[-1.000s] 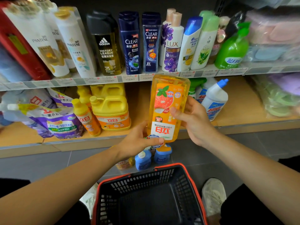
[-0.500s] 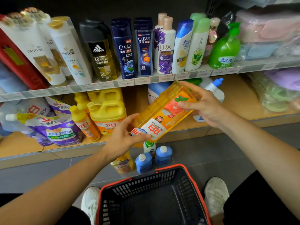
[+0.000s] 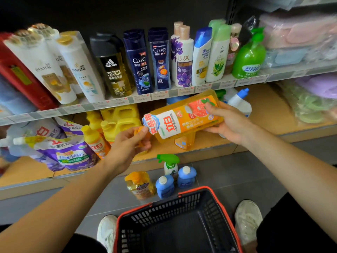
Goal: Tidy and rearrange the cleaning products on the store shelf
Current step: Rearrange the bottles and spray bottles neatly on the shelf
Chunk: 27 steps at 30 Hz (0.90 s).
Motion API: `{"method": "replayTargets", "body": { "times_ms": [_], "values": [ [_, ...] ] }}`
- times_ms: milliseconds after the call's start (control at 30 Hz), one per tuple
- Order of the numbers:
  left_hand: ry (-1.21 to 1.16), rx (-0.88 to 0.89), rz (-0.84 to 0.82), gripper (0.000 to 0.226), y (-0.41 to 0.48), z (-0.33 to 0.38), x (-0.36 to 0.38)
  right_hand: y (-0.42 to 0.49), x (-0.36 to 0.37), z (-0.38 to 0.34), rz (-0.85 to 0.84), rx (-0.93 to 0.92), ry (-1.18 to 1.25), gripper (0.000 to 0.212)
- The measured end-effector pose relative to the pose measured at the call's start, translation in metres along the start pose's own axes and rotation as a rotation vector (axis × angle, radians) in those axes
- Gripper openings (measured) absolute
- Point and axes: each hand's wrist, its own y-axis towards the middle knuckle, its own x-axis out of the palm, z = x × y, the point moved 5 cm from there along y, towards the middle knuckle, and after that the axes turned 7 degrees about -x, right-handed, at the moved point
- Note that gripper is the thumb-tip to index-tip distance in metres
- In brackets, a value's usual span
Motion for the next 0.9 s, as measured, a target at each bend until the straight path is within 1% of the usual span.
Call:
{"method": "replayTargets", "body": {
  "times_ms": [33, 133, 200, 267, 300, 333, 400, 433, 500, 600, 633, 667, 700, 767, 833, 900],
  "values": [
    [0.024, 0.048, 0.022, 0.029, 0.002, 0.010, -0.005, 0.003, -0.002, 0.003, -0.038, 0.039, -0.023, 0.057],
    [0.090, 0.178, 0.081, 0.038, 0.004, 0.041, -0.017, 0.008, -0.004, 0.015, -0.155, 0.156, -0.097, 0.058],
    [0.146, 0.253, 0.103, 0.036, 0.004, 0.059, -0.019, 0.010, -0.001, 0.026, -0.216, 0.190, -0.111, 0.062],
    [0.199, 0.330, 0.122, 0.032, 0.002, 0.075, -0.017, 0.012, 0.006, 0.038, -0.214, 0.206, -0.137, 0.065],
    [0.246, 0.368, 0.132, 0.033, 0.002, 0.083, -0.015, 0.012, 0.010, 0.044, -0.199, 0.212, -0.161, 0.065],
    [0.324, 0.406, 0.143, 0.036, 0.001, 0.090, -0.013, 0.013, 0.013, 0.051, -0.182, 0.222, -0.181, 0.063],
    [0.557, 0.483, 0.166, 0.042, 0.000, 0.101, -0.007, 0.016, 0.018, 0.064, -0.136, 0.239, -0.230, 0.058],
    [0.662, 0.519, 0.180, 0.045, -0.001, 0.105, -0.002, 0.019, 0.018, 0.068, -0.103, 0.233, -0.288, 0.057],
    [0.791, 0.582, 0.190, 0.045, -0.001, 0.108, 0.007, 0.028, 0.014, 0.068, -0.001, 0.183, -0.505, 0.049],
    [0.963, 0.667, 0.205, 0.042, 0.006, 0.107, 0.018, 0.041, 0.000, 0.052, 0.261, -0.004, -0.836, 0.023],
    [1.015, 0.687, 0.207, 0.042, 0.010, 0.106, 0.020, 0.045, -0.003, 0.046, 0.325, -0.069, -0.903, 0.022],
    [1.053, 0.699, 0.213, 0.042, 0.015, 0.103, 0.021, 0.049, -0.003, 0.041, 0.348, -0.121, -0.945, 0.026],
    [1.083, 0.704, 0.223, 0.043, 0.020, 0.100, 0.022, 0.054, -0.001, 0.038, 0.327, -0.161, -0.969, 0.033],
    [1.147, 0.706, 0.252, 0.043, 0.032, 0.092, 0.022, 0.065, 0.007, 0.034, 0.216, -0.219, -1.002, 0.047],
    [1.203, 0.703, 0.264, 0.043, 0.045, 0.080, 0.026, 0.075, 0.015, 0.031, 0.134, -0.280, -1.048, 0.049],
    [1.239, 0.682, 0.256, 0.043, 0.059, 0.066, 0.029, 0.084, 0.017, 0.027, 0.116, -0.322, -1.100, 0.048]
  ]
}}
